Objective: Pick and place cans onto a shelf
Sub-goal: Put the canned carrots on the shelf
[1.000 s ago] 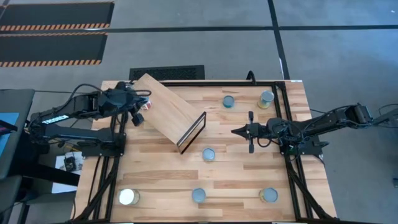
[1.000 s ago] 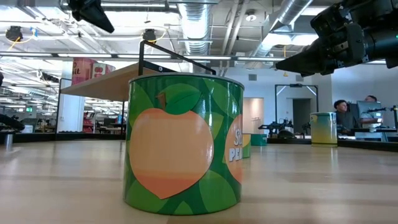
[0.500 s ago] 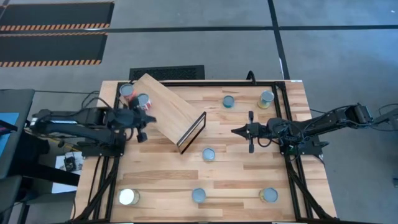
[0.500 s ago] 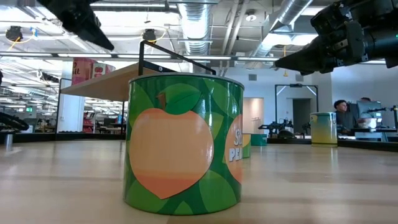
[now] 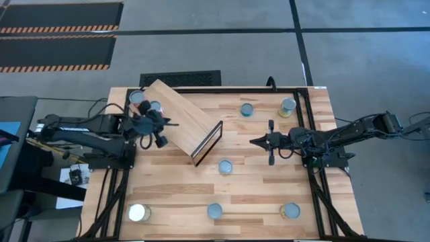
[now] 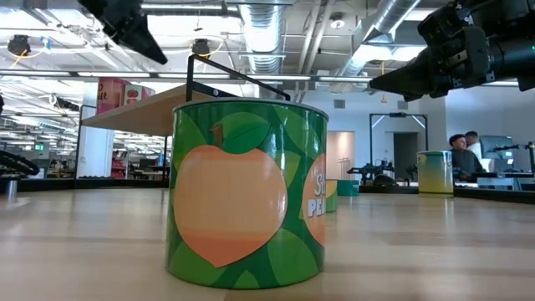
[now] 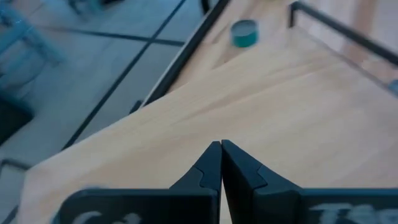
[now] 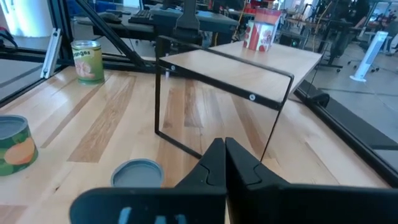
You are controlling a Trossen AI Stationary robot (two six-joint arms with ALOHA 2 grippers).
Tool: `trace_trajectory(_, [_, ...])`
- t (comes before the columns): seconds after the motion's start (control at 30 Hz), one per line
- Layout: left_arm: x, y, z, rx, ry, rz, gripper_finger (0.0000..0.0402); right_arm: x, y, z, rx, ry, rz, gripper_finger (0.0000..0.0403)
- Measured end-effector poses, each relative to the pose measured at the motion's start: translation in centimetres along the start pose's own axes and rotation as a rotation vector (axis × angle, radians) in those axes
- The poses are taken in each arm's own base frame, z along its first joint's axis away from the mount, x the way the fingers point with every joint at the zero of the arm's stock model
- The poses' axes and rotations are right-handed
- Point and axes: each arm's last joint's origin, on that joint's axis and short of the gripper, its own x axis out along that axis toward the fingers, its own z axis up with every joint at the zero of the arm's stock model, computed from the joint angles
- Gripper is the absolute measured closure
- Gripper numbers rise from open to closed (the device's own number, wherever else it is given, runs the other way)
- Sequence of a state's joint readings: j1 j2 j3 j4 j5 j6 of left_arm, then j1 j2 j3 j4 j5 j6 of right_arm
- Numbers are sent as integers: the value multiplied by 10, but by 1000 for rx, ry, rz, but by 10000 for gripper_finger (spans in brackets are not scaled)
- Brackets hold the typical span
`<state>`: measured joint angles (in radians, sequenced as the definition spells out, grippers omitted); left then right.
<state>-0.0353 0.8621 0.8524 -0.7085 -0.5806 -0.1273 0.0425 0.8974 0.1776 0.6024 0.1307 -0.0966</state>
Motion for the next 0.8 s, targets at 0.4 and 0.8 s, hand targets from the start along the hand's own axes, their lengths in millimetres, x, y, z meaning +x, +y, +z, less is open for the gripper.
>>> trace_trajectory(0.4, [-4,-53,-4,114,-224,-372,401,3,-4,9,62,94,-106,387])
trace_trajectory(0.8, [-15,-101,-31,174,-325,-513,401,-25,-44,49,260,739,-709,328])
